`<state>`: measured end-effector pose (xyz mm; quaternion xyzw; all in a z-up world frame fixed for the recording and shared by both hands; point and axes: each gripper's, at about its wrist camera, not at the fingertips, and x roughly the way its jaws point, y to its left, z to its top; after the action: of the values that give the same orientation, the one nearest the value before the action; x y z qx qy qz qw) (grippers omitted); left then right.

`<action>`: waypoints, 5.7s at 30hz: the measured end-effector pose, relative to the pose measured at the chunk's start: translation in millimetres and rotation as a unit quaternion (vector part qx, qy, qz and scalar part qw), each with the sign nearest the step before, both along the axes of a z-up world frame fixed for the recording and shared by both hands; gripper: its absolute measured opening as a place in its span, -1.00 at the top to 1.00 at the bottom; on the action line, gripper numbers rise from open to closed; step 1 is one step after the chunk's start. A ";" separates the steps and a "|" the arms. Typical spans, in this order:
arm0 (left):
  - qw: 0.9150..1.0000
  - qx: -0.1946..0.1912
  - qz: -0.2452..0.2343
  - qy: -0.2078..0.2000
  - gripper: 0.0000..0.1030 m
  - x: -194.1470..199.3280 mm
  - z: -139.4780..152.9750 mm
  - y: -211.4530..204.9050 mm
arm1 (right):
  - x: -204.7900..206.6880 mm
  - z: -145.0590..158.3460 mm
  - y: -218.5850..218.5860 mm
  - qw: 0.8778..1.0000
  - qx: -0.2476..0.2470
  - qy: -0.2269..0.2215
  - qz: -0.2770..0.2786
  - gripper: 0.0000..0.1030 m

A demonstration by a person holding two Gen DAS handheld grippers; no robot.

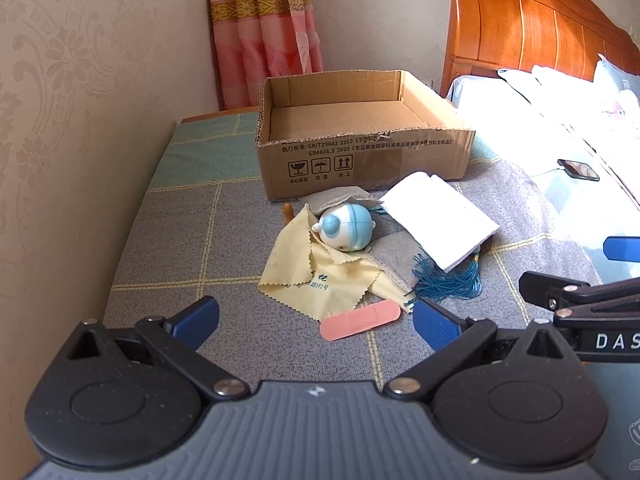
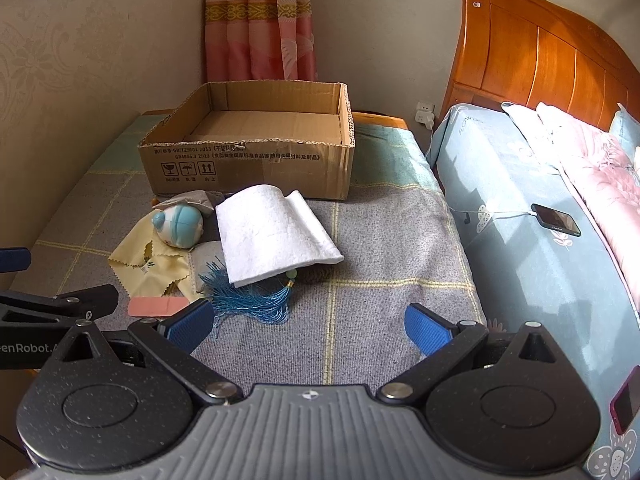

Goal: Organize soft objects

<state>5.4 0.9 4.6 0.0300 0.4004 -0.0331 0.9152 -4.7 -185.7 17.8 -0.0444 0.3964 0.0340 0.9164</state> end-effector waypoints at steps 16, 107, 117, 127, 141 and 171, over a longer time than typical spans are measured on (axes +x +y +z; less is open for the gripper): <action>0.999 -0.019 -0.029 -0.012 -0.99 13.7 -25.5 18.0 | 7.4 -13.9 -8.4 0.998 -0.008 -0.035 0.052 -1.00; 0.993 -0.106 -0.025 -0.034 -0.75 65.5 -54.7 55.4 | 45.3 -45.2 -7.7 0.996 -0.004 -0.019 0.085 -1.00; 0.994 -0.102 -0.028 -0.002 -0.75 87.8 -72.2 36.8 | 78.8 -50.0 -12.8 0.990 0.046 -0.012 0.129 -1.00; 0.994 -0.102 -0.023 0.011 -0.75 95.7 -77.9 35.7 | 133.0 -66.8 -13.4 0.980 0.096 0.051 0.168 -1.00; 0.995 -0.091 -0.026 0.014 -0.60 96.4 -76.3 27.3 | 128.3 -50.6 17.5 0.980 0.006 0.026 0.197 -0.49; 0.996 -0.048 -0.073 -0.026 0.94 67.8 -23.2 44.3 | 87.8 -11.6 10.6 0.980 0.000 -0.029 0.195 0.52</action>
<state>73.2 45.3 -18.6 0.0157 0.3713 -0.1182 0.9208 83.1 -175.1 6.2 -0.1219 0.3538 0.2107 0.9031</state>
